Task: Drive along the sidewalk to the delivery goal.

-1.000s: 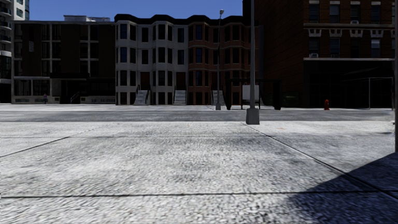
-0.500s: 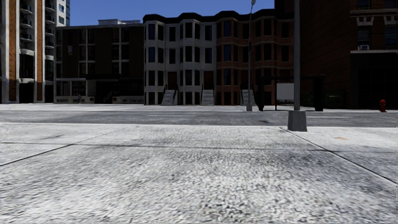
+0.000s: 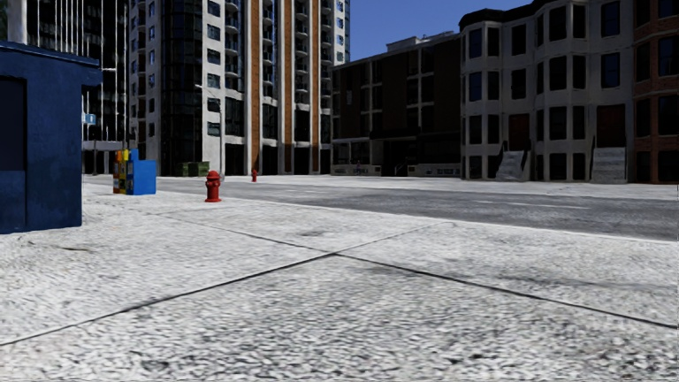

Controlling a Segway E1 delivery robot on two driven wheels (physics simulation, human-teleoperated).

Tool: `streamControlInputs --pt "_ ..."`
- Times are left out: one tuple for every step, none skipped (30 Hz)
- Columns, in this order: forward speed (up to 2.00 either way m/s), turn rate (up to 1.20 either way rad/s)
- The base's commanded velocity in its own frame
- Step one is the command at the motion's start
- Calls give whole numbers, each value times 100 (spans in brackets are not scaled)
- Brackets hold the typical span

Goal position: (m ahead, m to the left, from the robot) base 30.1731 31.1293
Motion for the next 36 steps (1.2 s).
streamControlInputs --pt "200 120" --pt "200 120" --pt "200 120" --pt "200 120" --pt "200 120" --pt "200 111" --pt "200 59" --pt "200 13" --pt "200 0" --pt "200 0" --pt "200 0" --pt "200 0" --pt "200 0" --pt "200 0" --pt "200 0" --pt "200 0" --pt "200 0" --pt "200 0" --pt "200 0" --pt "200 0" --pt "200 0" --pt "200 0" --pt "200 0" --pt "200 0" --pt "200 0" --pt "200 0" --pt "200 0" --pt "200 0" --pt "200 0" --pt "200 0" --pt "200 0" --pt "200 0" --pt "200 -37" --pt "200 -51" --pt "200 -68" --pt "200 -106"
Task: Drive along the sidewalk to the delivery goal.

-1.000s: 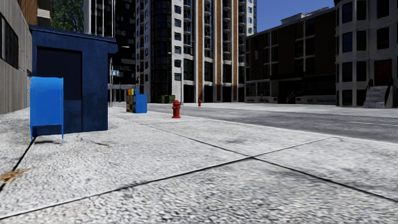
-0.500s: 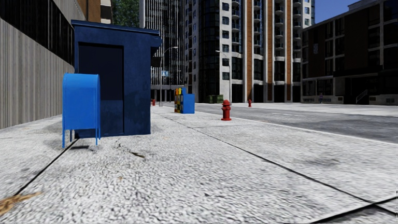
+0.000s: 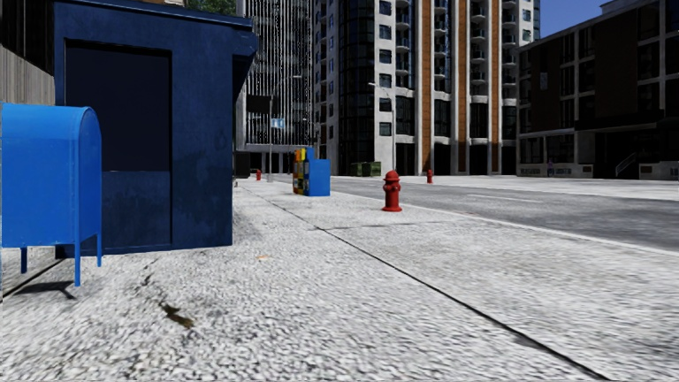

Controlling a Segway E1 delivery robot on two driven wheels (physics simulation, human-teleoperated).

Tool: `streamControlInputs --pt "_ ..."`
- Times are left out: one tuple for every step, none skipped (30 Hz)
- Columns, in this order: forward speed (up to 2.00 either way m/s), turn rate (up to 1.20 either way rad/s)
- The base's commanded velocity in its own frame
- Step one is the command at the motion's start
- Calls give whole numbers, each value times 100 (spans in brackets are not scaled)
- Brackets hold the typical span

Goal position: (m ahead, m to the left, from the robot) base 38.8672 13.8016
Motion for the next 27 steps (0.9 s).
streamControlInputs --pt "200 -106" --pt "200 -109" --pt "200 -60" --pt "200 -7" --pt "200 0" --pt "200 0" --pt "200 0" --pt "200 0" --pt "200 0" --pt "200 0" --pt "200 0" --pt "200 0" --pt "200 0" --pt "200 0" --pt "200 0" --pt "200 0" --pt "200 0" --pt "200 0" --pt "200 0" --pt "200 0" --pt "200 0" --pt "200 0" --pt "200 0" --pt "200 0" --pt "200 0" --pt "200 0" --pt "200 0"
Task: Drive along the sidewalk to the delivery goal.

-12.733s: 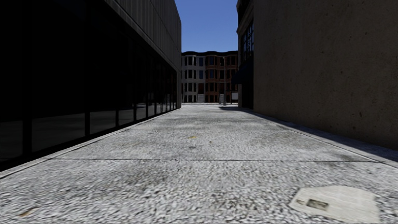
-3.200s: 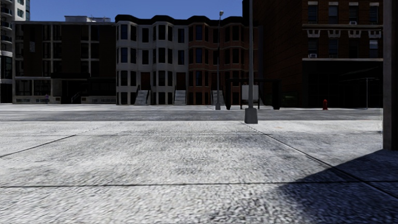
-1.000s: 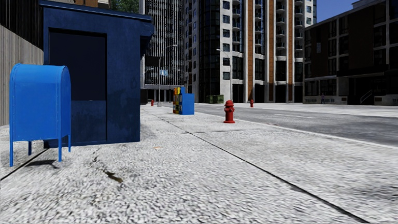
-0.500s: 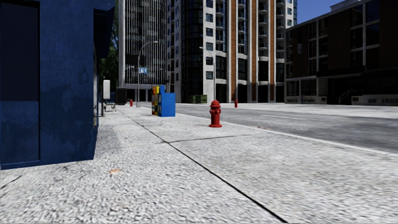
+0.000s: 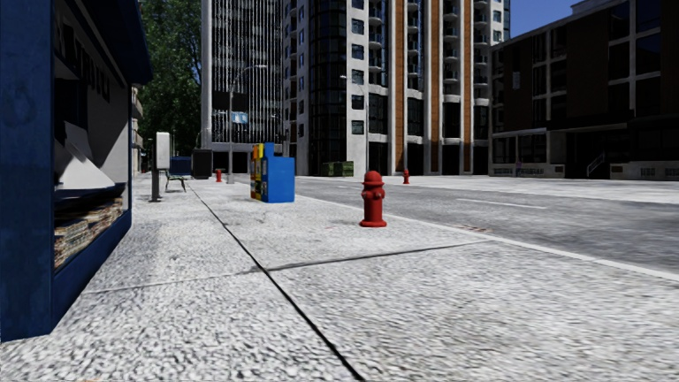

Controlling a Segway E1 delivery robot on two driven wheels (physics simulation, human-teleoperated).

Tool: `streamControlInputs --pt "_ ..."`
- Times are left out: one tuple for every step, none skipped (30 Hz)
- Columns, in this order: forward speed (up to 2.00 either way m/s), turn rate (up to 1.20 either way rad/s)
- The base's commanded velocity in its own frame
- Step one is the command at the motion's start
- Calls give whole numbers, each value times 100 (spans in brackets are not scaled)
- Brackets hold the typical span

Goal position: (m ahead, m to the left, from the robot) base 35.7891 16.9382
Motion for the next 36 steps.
streamControlInputs --pt "200 0" --pt "200 0" --pt "200 0" --pt "200 0" --pt "200 2" --pt "200 27" --pt "200 27" --pt "200 50" --pt "200 65" --pt "200 80" --pt "200 91" --pt "200 99" --pt "200 102" --pt "200 104" --pt "200 106" --pt "200 106" --pt "200 102" --pt "200 96" --pt "200 96" --pt "200 95" --pt "200 85" --pt "200 59" --pt "200 49" --pt "200 47" --pt "200 45" --pt "200 32" --pt "200 32" --pt "200 7" --pt "200 1" --pt "200 0" --pt "200 0" --pt "200 0" --pt "200 0" --pt "200 0" --pt "200 0" --pt "200 0"
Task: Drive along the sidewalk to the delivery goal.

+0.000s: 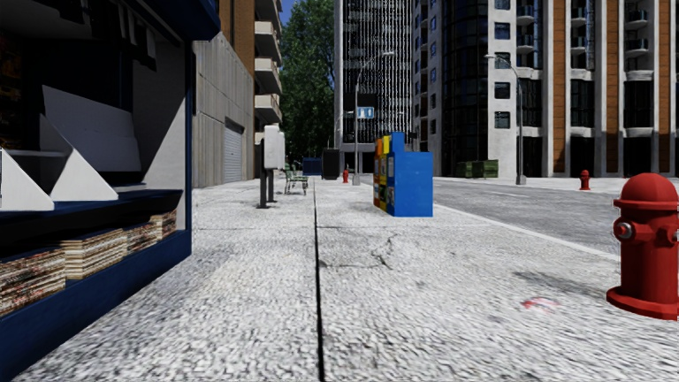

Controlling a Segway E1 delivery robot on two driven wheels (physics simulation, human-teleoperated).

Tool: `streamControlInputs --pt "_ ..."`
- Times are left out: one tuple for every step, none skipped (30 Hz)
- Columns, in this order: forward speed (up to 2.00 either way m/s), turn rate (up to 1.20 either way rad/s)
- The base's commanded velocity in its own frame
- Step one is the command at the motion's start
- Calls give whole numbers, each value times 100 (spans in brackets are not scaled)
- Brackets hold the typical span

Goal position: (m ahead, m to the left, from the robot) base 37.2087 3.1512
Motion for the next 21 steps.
streamControlInputs --pt "200 0" --pt "200 0" --pt "200 0" --pt "200 0" --pt "200 0" --pt "200 12" --pt "200 29" --pt "200 79" --pt "200 102" --pt "200 107" --pt "200 64" --pt "200 10" --pt "200 0" --pt "200 0" --pt "200 0" --pt "200 0" --pt "200 0" --pt "200 0" --pt "200 0" --pt "200 0" --pt "200 0"
